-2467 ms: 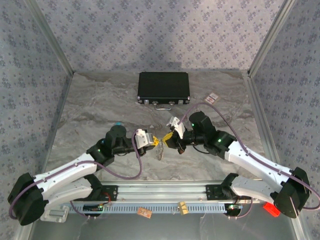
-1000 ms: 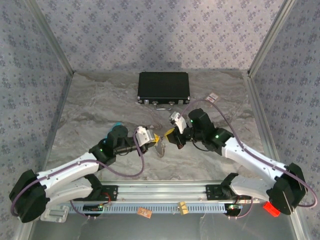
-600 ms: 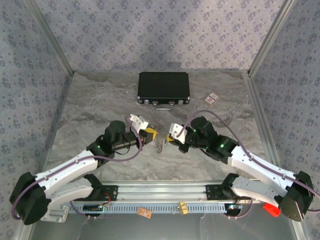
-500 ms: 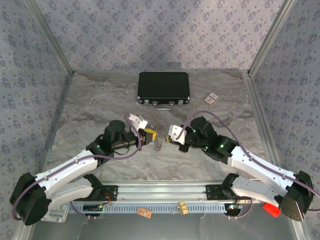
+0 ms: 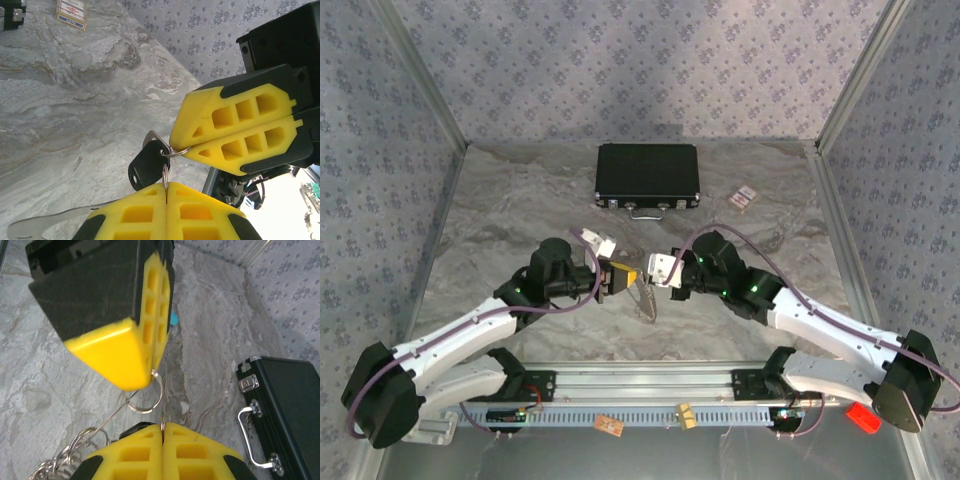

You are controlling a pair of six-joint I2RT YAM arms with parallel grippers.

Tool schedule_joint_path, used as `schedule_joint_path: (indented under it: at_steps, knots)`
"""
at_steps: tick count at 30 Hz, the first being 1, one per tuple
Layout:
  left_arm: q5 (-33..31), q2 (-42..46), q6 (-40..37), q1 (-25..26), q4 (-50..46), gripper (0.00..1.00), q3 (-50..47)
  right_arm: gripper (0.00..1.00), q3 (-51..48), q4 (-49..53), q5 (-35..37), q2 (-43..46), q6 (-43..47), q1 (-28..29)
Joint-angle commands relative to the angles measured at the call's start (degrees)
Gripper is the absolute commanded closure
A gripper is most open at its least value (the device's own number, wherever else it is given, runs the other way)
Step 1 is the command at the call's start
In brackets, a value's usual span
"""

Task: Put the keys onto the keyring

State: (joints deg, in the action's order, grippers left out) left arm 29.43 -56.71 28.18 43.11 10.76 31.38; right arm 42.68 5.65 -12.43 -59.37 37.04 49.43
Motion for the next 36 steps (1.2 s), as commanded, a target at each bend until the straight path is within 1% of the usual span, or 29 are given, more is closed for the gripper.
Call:
schedule_joint_path:
  at_steps: [1, 7, 19, 26, 31, 36]
  knots:
    - [1.7, -0.3, 3.3, -0.6, 4.3, 1.0, 1.7, 1.0, 0.6, -2.6, -1.2, 0.7, -1.0, -0.2]
    - [1.5, -0.4, 5.0, -0.8, 6.7, 1.0, 0.7, 1.0, 0.4, -2.3, -1.7, 0.4, -2.0, 0.0]
    - [1.7, -0.5, 5.2, -1.0, 7.3, 1.0, 0.1, 1.0, 0.1, -3.9, 2.3, -0.1, -2.4, 0.6]
    - [1.7, -0.3, 5.5, -0.9, 7.9, 1.0, -0.1, 1.0, 0.3, -4.0, 3.0, -0.9, -2.9, 0.9]
    - [1.3, -0.2, 5.5, -1.0, 7.9, 1.0, -0.3, 1.0, 0.5, -2.8, 1.5, -0.9, -2.8, 1.2]
    - [0.8, -0.1, 5.7, -0.9, 8.6, 1.0, -0.4, 1.0, 0.8, -0.9, -1.9, -0.9, -2.7, 1.2]
